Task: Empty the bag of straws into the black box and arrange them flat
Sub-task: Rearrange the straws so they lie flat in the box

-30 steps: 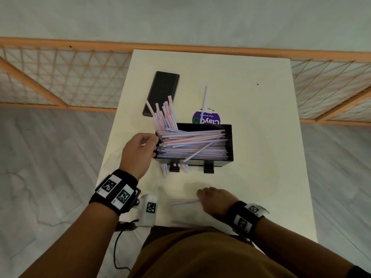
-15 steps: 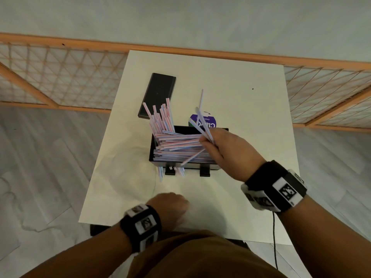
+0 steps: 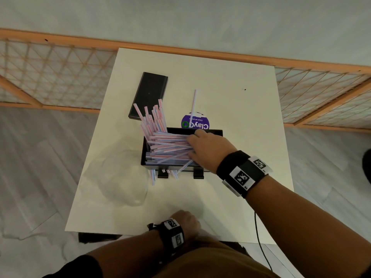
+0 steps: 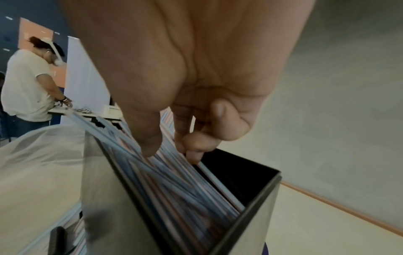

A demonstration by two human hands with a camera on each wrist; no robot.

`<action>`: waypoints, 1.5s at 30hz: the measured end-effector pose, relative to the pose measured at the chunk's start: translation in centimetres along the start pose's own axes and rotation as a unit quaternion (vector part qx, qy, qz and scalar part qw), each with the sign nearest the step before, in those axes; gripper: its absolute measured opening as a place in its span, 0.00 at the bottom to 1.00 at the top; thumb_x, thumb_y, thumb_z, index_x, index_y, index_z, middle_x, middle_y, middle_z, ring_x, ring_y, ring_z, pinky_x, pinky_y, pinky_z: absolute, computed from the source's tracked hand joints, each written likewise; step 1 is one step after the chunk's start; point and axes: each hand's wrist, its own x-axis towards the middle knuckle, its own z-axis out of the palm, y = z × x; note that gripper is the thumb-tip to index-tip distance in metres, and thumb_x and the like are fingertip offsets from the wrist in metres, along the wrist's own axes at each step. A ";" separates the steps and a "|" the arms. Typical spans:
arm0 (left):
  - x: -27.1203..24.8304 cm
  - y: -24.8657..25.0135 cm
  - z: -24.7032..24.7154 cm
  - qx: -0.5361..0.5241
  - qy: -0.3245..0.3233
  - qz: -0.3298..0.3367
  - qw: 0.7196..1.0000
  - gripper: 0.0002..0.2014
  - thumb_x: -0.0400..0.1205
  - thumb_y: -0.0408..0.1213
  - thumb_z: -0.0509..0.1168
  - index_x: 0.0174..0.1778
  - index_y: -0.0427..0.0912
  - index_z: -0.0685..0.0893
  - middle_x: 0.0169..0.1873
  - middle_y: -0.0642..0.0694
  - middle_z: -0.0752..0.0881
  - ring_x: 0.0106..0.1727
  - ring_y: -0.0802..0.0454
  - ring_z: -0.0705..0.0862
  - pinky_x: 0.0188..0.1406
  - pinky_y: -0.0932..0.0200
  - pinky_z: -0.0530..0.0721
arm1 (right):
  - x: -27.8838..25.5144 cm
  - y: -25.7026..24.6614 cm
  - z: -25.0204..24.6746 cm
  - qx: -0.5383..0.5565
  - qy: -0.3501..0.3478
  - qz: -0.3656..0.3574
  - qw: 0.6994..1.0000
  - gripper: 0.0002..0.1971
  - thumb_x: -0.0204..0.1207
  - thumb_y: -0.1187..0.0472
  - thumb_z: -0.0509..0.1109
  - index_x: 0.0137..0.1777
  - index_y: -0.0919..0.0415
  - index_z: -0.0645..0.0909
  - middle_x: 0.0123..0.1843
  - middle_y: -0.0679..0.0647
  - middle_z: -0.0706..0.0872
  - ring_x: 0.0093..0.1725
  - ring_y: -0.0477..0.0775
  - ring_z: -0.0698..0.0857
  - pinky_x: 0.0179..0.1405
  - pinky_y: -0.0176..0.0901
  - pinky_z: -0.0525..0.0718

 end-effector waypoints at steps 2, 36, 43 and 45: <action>-0.1 -0.1 0.0 0.001 -0.007 0.008 1.000 0.12 0.89 0.31 0.58 0.57 0.26 0.84 0.53 0.28 0.88 0.55 0.29 0.87 0.47 0.45 0.79 | -0.5 0.4 -0.7 0.030 0.009 0.008 0.999 0.17 0.86 0.50 0.63 0.69 0.56 0.76 0.63 0.54 0.80 0.58 0.62 0.86 0.53 0.53 0.86; -8.3 -9.4 -15.7 -0.005 0.460 -0.159 0.874 0.03 0.84 0.42 0.70 0.48 0.49 0.88 0.46 0.51 0.83 0.51 0.46 0.83 0.60 0.50 0.74 | 17.6 13.0 6.1 -0.120 -0.045 -0.088 0.988 0.31 0.81 0.56 0.76 0.82 0.48 0.70 0.85 0.61 0.62 0.73 0.68 0.76 0.59 0.61 0.87; -9.5 -8.0 -16.1 -0.049 0.528 -0.149 0.835 0.08 0.86 0.42 0.68 0.55 0.45 0.88 0.52 0.47 0.84 0.53 0.45 0.83 0.59 0.51 0.77 | 15.6 13.2 7.8 -0.083 -0.001 -0.087 0.993 0.19 0.82 0.59 0.72 0.70 0.59 0.75 0.72 0.61 0.73 0.58 0.69 0.82 0.46 0.62 0.88; -10.5 -7.6 -16.6 -0.090 0.562 -0.179 0.802 0.12 0.85 0.42 0.70 0.62 0.42 0.87 0.57 0.44 0.83 0.57 0.45 0.82 0.59 0.51 0.79 | 14.6 13.3 7.4 -0.011 0.023 -0.043 0.999 0.13 0.86 0.56 0.65 0.67 0.59 0.76 0.69 0.62 0.76 0.56 0.70 0.84 0.45 0.58 0.84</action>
